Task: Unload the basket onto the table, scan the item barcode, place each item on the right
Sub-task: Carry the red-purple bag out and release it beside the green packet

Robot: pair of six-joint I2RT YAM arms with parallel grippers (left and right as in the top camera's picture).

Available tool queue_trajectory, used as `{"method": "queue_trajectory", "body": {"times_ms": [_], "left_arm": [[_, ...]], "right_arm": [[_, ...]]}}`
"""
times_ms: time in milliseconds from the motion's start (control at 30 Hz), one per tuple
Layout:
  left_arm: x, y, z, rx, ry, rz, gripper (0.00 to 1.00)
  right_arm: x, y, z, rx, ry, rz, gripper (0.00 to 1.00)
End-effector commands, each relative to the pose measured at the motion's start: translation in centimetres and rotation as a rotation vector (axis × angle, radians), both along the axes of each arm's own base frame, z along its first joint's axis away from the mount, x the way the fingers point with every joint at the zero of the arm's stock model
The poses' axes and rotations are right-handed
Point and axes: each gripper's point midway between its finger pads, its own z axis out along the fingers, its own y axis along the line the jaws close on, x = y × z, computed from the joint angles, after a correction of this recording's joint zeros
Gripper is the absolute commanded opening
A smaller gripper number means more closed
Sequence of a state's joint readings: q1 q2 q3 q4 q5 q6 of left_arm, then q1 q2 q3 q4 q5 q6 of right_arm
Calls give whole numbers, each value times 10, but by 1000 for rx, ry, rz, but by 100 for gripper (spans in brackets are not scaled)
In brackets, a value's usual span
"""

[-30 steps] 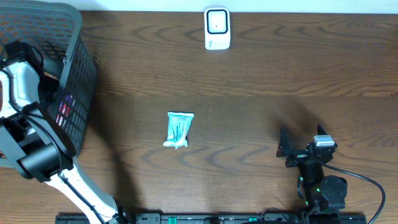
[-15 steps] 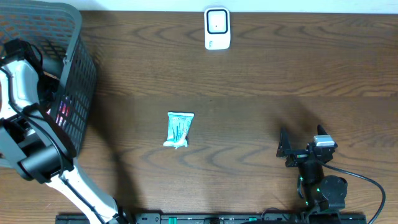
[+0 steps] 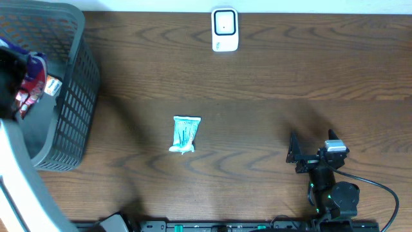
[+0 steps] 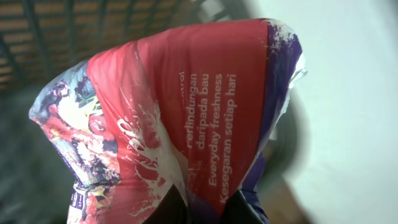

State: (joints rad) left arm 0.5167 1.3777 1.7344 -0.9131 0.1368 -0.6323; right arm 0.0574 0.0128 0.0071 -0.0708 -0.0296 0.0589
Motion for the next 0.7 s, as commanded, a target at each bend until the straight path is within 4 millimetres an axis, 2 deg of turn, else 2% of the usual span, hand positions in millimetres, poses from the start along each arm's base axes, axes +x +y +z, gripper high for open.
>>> {"method": "queue_trajectory", "body": {"times_ms": [0, 133, 233, 300, 433, 533, 667], "left_arm": [[-10, -36, 38, -15, -130, -114, 7], [-25, -100, 74, 12, -239, -331, 7], [-29, -147, 83, 69, -260, -506, 7], [-28, -180, 82, 98, -257, -638, 7], [-28, -250, 57, 132, -198, -919, 7], [-27, -297, 26, 157, -120, -1111, 7], [-20, -339, -21, 158, 3, -1267, 7]], "right_arm": [[0, 1, -1, -12, 1, 5, 99], [0, 1, -1, -12, 1, 5, 99], [0, 1, -1, -12, 2, 6, 99], [0, 1, -1, -12, 2, 6, 99], [0, 1, -1, -12, 2, 6, 99], [0, 1, -1, -12, 1, 5, 99], [0, 1, -1, -12, 2, 6, 99]]}}
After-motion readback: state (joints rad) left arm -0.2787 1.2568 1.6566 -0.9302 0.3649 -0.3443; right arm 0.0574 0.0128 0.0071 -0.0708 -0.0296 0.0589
